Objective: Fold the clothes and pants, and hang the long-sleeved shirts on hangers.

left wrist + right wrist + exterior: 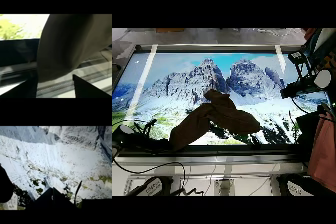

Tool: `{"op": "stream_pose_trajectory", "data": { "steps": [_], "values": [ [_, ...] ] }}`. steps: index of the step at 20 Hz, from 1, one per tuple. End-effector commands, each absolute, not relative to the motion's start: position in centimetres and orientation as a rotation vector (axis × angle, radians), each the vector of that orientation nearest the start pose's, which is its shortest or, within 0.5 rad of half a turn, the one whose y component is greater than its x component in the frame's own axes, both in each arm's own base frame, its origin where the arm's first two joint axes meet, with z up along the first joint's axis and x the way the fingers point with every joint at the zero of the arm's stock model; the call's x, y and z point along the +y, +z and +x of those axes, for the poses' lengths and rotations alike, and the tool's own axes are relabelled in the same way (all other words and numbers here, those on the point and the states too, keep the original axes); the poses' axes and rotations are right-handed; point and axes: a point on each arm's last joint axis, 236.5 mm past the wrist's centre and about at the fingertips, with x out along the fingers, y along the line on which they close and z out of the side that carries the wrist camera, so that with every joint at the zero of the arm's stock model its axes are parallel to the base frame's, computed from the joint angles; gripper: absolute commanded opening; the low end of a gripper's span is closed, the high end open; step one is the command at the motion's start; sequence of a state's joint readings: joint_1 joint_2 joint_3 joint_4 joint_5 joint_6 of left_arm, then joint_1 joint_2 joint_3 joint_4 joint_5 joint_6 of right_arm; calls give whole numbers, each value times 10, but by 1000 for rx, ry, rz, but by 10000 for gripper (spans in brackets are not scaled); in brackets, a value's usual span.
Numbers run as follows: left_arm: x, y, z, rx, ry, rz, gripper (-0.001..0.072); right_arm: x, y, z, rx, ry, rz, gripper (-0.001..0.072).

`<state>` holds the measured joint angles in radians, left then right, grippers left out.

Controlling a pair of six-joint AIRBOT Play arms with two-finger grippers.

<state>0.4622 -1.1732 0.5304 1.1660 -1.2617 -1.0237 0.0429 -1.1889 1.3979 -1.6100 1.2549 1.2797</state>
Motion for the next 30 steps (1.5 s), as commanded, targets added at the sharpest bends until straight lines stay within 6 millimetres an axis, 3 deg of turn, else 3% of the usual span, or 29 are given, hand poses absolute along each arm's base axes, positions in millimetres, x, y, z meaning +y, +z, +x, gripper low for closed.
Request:
{"op": "stream_pose_trajectory", "data": {
  "steps": [1,3,4,5,7,9,12,14,16,18,20,22,23,25,27,30],
  "values": [
    [0,-131,191,1628,-266,-440,504,10,127,406,1026,168,-310,16],
    [0,-131,191,1623,-284,-424,488,11,129,410,1007,167,-310,16],
    [0,-131,189,1628,-286,-423,425,11,130,412,997,166,-310,16],
    [-1,-131,189,1631,-289,-425,253,12,131,413,988,166,-308,17],
    [0,-131,188,1627,-308,-402,203,13,133,416,973,168,-304,16],
    [1,-131,190,1621,-308,-396,14,13,134,420,960,165,-305,16],
    [-1,-127,199,1588,-325,-396,15,7,111,428,1013,157,-319,14],
    [4,-112,223,1524,-324,-396,15,6,73,433,1108,196,-306,15],
    [13,-83,252,1442,-335,-354,15,19,28,427,1225,335,-273,14],
    [18,-43,275,1354,-368,-295,14,61,-7,406,1311,644,-188,14],
    [20,-3,286,1265,-431,-172,14,114,-9,391,1295,919,2,14],
    [26,28,297,1169,-414,-83,15,144,-12,400,1252,994,147,16],
    [29,39,301,1128,-394,-56,15,150,-19,407,1241,981,164,49],
    [35,52,307,1070,-350,-13,15,156,-37,425,1235,900,170,327],
    [48,58,311,1040,-295,41,15,160,-51,438,1240,810,185,388],
    [86,67,323,992,-101,80,15,152,-74,441,1282,743,143,388]
  ]
}}
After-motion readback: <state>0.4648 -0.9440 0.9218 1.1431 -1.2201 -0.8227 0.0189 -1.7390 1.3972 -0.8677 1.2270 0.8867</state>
